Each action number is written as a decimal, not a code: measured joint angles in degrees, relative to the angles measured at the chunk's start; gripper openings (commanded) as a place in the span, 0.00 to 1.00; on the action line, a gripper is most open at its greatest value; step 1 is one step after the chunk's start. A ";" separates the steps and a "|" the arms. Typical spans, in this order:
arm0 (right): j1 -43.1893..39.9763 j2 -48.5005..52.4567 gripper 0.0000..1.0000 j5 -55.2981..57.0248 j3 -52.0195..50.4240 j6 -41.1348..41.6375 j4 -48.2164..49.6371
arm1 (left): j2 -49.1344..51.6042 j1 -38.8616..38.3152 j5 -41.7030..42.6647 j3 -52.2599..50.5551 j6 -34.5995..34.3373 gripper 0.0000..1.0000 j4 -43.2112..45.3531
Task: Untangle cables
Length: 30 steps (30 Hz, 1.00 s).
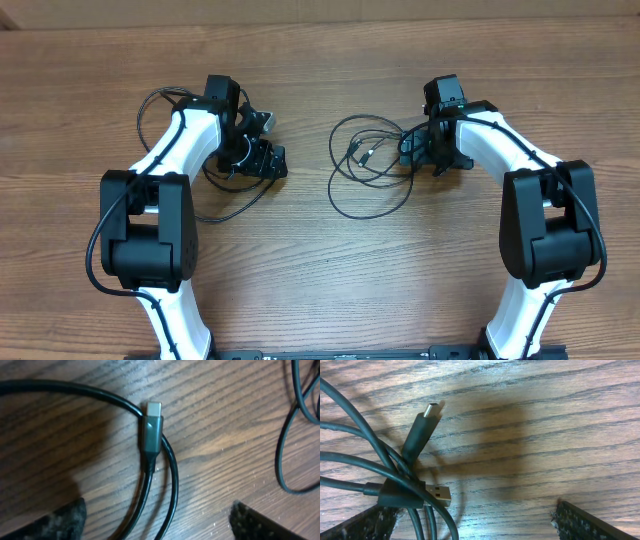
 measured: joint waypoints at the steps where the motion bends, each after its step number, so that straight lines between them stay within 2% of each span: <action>1: 0.00 0.00 1.00 0.00 0.00 0.00 0.04 | 0.00 -0.02 -0.11 -0.15 0.15 0.77 0.07; 3: 0.00 0.00 1.00 0.00 0.00 0.00 0.00 | 0.00 -0.15 -0.17 -1.05 0.48 0.70 0.22; 8: 0.00 0.00 1.00 -0.02 0.00 0.02 0.02 | -0.26 -1.20 -0.15 -3.23 0.72 0.61 1.09; 15: 0.00 0.00 1.00 0.00 0.00 0.00 0.00 | -2.32 -2.38 -1.46 -6.88 0.81 0.56 4.52; 21: 0.00 0.00 1.00 -0.02 0.00 0.04 0.00 | -3.17 -2.62 -4.02 -8.66 0.94 0.36 6.45; 24: 0.00 0.00 1.00 0.00 0.00 0.02 0.00 | -3.32 -2.62 -5.25 -8.96 1.03 0.34 6.88; 30: 0.00 0.00 1.00 0.00 0.00 0.02 0.00 | -3.37 -2.62 -6.21 -9.07 0.92 0.22 7.08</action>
